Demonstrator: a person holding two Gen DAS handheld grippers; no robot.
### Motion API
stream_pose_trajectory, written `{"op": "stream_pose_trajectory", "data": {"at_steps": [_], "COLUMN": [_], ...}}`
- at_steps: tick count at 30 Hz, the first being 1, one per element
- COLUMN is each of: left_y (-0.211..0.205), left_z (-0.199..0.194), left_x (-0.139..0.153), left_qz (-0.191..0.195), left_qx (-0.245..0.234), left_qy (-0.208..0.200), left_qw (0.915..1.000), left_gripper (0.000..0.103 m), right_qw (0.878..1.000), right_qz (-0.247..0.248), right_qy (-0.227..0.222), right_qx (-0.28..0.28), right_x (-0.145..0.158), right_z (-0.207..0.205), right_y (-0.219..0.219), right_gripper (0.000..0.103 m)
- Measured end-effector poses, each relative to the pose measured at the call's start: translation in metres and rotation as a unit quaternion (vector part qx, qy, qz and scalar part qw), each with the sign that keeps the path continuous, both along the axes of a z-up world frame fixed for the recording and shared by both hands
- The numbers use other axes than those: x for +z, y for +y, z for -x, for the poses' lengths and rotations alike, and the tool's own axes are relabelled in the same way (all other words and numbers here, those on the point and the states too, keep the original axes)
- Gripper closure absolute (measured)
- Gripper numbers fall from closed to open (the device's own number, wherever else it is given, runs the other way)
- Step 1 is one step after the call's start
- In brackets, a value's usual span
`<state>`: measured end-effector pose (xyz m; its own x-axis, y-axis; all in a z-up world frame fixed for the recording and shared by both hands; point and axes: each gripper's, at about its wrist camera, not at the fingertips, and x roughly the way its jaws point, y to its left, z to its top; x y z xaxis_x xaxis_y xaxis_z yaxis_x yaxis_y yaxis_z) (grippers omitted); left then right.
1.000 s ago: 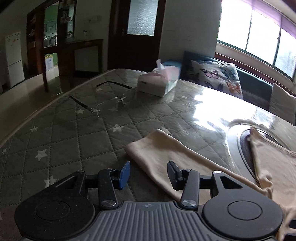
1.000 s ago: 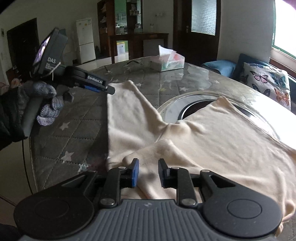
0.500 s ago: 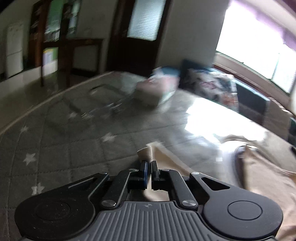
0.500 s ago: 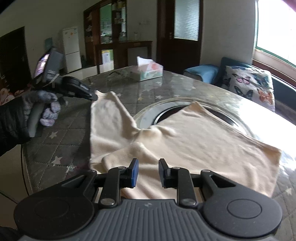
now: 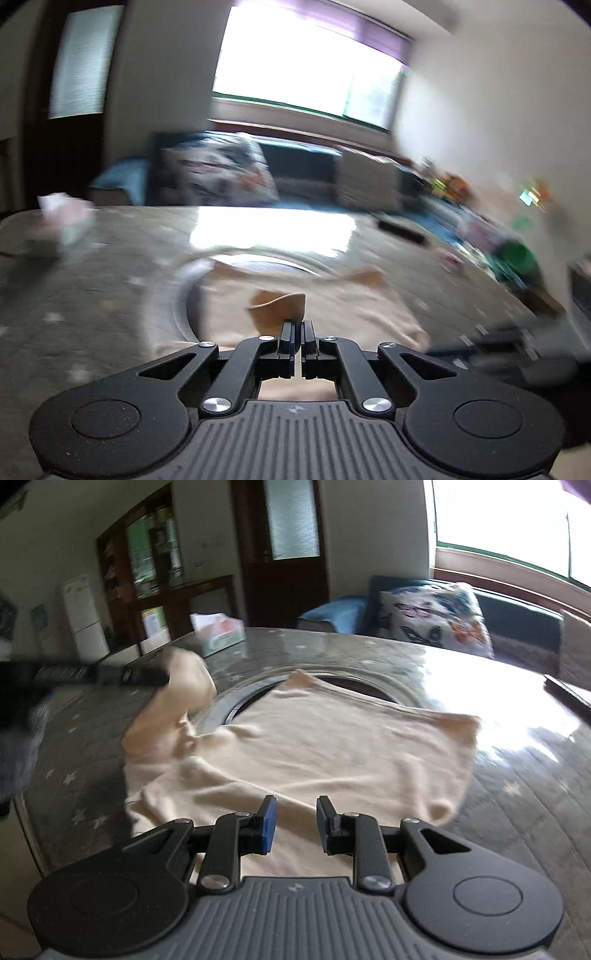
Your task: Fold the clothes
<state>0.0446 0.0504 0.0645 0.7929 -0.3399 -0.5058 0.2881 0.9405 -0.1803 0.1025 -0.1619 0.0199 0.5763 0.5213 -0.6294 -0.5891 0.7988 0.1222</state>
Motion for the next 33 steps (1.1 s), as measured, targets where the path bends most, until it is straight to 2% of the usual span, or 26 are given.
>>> {"op": "stream_pose_trajectory", "data": {"at_steps": [4, 7, 10, 14, 16, 18, 21, 24, 29, 30, 32, 33], "left_y": [-0.039, -0.056, -0.058, -0.048, -0.037, -0.023, 0.000, 0.025, 0.057, 0.060, 0.063, 0.064], "left_z": [0.005, 0.006, 0.007, 0.017, 0.019, 0.022, 0.027, 0.031, 0.038, 0.039, 0.039, 0.038], "left_x": [-0.023, -0.036, -0.043, -0.032, -0.026, -0.021, -0.017, -0.021, -0.036, -0.040, -0.046, -0.049], "left_qz": [-0.026, -0.053, -0.066, -0.074, -0.076, -0.081, -0.097, -0.111, -0.118, -0.117, -0.117, -0.116], "left_qx": [-0.056, -0.081, -0.094, -0.095, -0.084, -0.065, -0.028, 0.014, 0.064, 0.068, 0.075, 0.077], "left_qy": [0.034, 0.048, 0.055, 0.039, 0.029, 0.019, 0.012, 0.019, 0.044, 0.049, 0.055, 0.057], "left_qw": [0.9975, 0.9942, 0.9919, 0.9919, 0.9931, 0.9944, 0.9948, 0.9935, 0.9900, 0.9896, 0.9888, 0.9886], "left_gripper": [0.100, 0.099, 0.097, 0.093, 0.084, 0.069, 0.061, 0.057, 0.051, 0.051, 0.051, 0.051], "right_qw": [0.999, 0.999, 0.998, 0.997, 0.997, 0.996, 0.994, 0.994, 0.995, 0.995, 0.996, 0.996], "right_qz": [-0.017, -0.026, -0.037, -0.046, -0.048, -0.055, -0.062, -0.051, -0.032, -0.028, -0.016, -0.014], "right_qy": [0.021, 0.037, 0.050, 0.060, 0.062, 0.069, 0.087, 0.093, 0.100, 0.099, 0.091, 0.087], "right_qx": [-0.023, -0.028, -0.025, -0.017, -0.015, -0.012, -0.006, -0.002, 0.005, 0.006, 0.007, 0.006], "right_x": [-0.005, -0.009, -0.012, -0.014, -0.014, -0.014, -0.018, -0.022, -0.031, -0.032, -0.031, -0.028], "right_z": [-0.003, -0.005, -0.006, -0.008, -0.009, -0.010, -0.012, -0.012, -0.013, -0.012, -0.010, -0.009], "right_y": [-0.018, -0.024, -0.023, -0.015, -0.009, -0.004, 0.002, 0.011, 0.028, 0.031, 0.036, 0.037], "right_gripper": [0.080, 0.080, 0.080, 0.080, 0.080, 0.080, 0.078, 0.069, 0.070, 0.072, 0.089, 0.091]}}
